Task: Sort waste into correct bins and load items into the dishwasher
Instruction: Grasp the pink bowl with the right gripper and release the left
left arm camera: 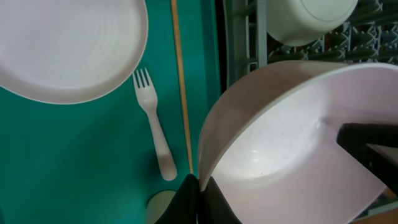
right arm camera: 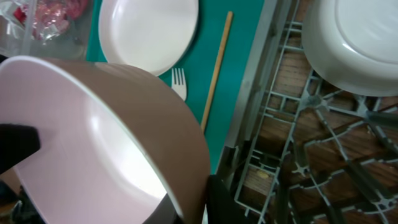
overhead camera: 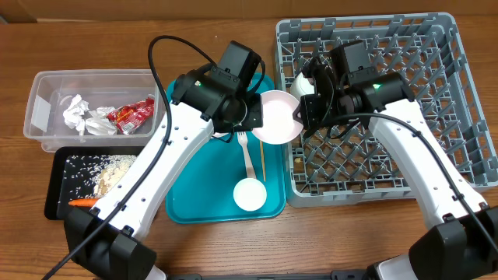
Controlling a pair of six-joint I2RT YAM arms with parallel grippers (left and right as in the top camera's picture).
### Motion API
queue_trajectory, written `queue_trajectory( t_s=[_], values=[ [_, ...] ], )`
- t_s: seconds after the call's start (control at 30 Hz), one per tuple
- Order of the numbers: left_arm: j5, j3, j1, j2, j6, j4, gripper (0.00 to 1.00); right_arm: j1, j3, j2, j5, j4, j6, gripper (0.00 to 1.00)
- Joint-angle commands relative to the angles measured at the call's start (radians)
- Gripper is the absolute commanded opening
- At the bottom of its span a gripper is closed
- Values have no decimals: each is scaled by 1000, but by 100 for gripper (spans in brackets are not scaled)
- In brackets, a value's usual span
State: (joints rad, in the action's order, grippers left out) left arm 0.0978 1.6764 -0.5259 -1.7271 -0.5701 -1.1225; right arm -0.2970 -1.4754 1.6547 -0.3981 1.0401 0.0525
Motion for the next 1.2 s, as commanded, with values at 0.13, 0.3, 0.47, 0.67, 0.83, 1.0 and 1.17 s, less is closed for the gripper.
queue_trajectory(
  t_s=[0.13,0.3,0.47,0.67,0.83,1.0,1.17],
  values=[
    [47,9,-6,-3,17,0,4,-3,3,-6,-21,-6,-14,4],
    [122,10,-5,-2,55,8,4,-3,3,-6,31,-17,-12,4],
    [208,50,2,-2,113,-2,47,5,3,-6,122,-51,39,4],
    [281,177,34,-2,156,-99,61,39,3,-9,219,-35,58,4],
    [247,245,44,2,198,-167,68,77,2,-25,254,2,105,4],
    [160,243,44,1,197,-216,82,95,-20,-67,432,87,138,4],
    [56,243,44,1,197,-238,100,95,-72,-141,694,232,263,4]
  ],
)
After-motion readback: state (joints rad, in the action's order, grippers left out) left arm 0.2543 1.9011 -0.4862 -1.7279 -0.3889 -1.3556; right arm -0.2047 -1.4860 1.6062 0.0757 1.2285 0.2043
